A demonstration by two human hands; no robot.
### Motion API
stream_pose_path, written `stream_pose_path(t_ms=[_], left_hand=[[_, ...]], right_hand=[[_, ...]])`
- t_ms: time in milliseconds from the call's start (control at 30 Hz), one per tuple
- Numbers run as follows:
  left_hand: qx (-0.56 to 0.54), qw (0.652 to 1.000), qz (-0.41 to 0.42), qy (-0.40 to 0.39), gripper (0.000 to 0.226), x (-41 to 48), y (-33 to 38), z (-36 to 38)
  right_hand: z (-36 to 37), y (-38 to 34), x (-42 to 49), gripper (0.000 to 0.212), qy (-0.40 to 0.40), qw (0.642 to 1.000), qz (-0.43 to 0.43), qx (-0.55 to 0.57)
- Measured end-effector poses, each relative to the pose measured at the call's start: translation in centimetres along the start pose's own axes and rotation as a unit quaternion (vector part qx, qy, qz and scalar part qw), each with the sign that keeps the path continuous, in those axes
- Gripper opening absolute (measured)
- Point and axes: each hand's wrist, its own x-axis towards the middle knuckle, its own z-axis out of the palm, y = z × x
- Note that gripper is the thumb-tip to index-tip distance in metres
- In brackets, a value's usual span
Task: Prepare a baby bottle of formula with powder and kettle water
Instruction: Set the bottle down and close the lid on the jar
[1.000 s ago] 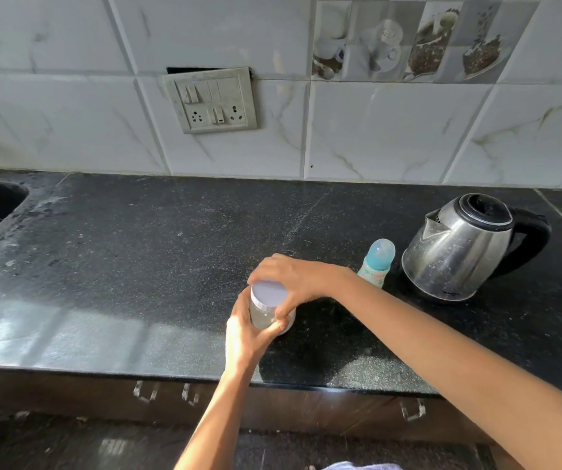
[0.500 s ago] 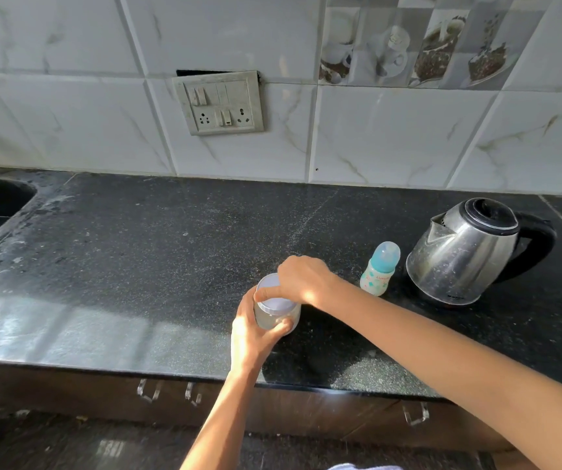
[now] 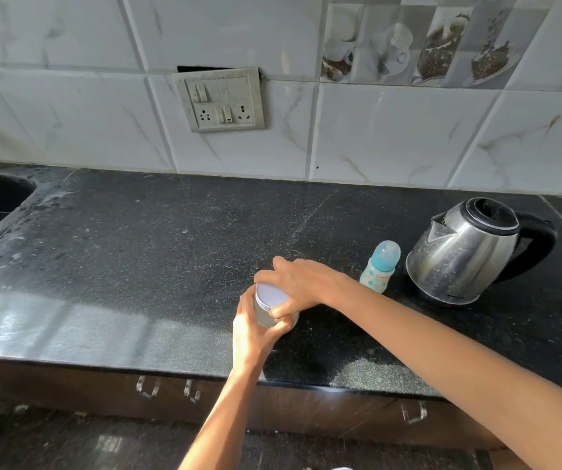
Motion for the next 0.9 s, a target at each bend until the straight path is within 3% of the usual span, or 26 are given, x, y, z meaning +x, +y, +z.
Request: stream_pose_path(t_ms=[267, 400, 467, 567, 733, 833, 900], left_hand=[[-0.014, 1.000, -0.018, -0.004, 0.084, 0.2, 0.4, 0.1], [-0.027, 1.000, 0.003, -0.012, 0.086, 0.4, 0.1, -0.1], [-0.018, 1.000, 0.019, -0.015, 0.086, 0.4, -0.2, -0.2], [0.017, 0.999, 0.043, -0.008, 0.085, 1.0, -1.1, 0.2], [0.021, 0.999, 0.021, -0.017, 0.085, 2.8, -1.7, 1.3], [0.010, 0.999, 0.018, -0.027, 0.087, 4.3, -1.2, 2.0], [-0.002, 0.999, 0.014, -0.029, 0.085, 5.3, -1.0, 2.5]], right_hand=[[1.7, -1.6, 0.0, 0.067, 0.057, 0.995, 0.078, 0.011], [2.5, -0.7, -1.2, 0.081, 0.063, 0.983, 0.102, 0.140], [3.4, -0.1, -2.6, 0.089, 0.088, 0.953, 0.125, 0.260], [5.6, 0.3, -4.8, 0.072, 0.188, 0.897, 0.170, 0.363], [10.7, 1.6, -8.3, 0.037, 0.404, 0.778, 0.281, 0.391], [12.3, 3.9, -9.8, 0.036, 0.448, 0.721, 0.357, 0.389], [12.8, 5.9, -10.4, 0.040, 0.456, 0.712, 0.376, 0.379]])
